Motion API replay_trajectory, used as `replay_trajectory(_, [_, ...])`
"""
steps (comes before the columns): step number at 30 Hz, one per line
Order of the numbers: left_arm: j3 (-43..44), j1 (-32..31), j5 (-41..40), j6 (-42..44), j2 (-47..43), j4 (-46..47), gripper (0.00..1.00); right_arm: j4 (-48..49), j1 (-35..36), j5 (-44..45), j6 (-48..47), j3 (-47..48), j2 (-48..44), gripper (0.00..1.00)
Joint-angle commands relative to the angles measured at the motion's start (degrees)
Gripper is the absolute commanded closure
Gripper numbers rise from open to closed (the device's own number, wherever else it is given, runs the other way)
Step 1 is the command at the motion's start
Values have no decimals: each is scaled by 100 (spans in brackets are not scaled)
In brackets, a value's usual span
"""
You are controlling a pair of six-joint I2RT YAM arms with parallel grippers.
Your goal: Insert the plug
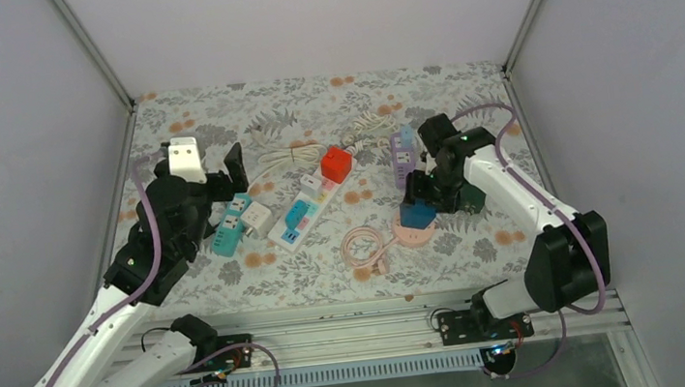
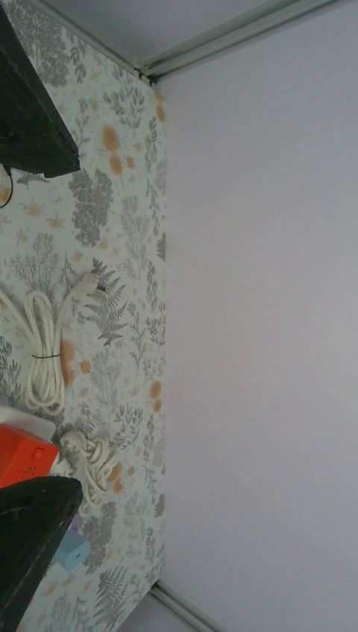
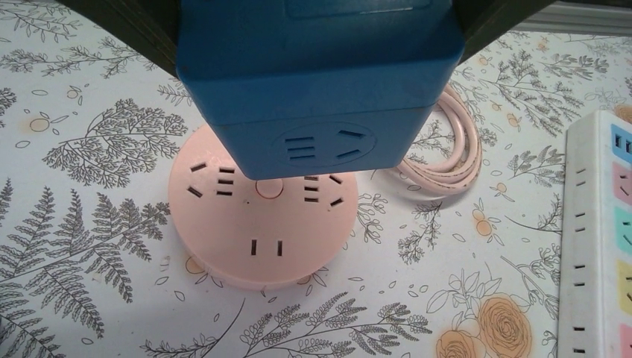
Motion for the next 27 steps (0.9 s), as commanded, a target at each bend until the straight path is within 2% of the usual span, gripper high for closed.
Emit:
replay_trajectory(1, [-61, 7, 46, 131, -156, 97, 0, 195, 72, -31, 102, 61, 69, 71])
replay_trajectory(8, [-88, 7, -14, 178, -146, 129, 0, 612, 187, 223, 703, -230, -81, 72])
replay_trajectory(12, [-63, 7, -14, 194, -50, 118, 0, 919, 264, 121, 904, -479, -148, 82])
replay_trajectory(27, [-57, 7, -31, 214, -34, 78, 0, 1242, 347, 375, 1035, -634, 14, 82])
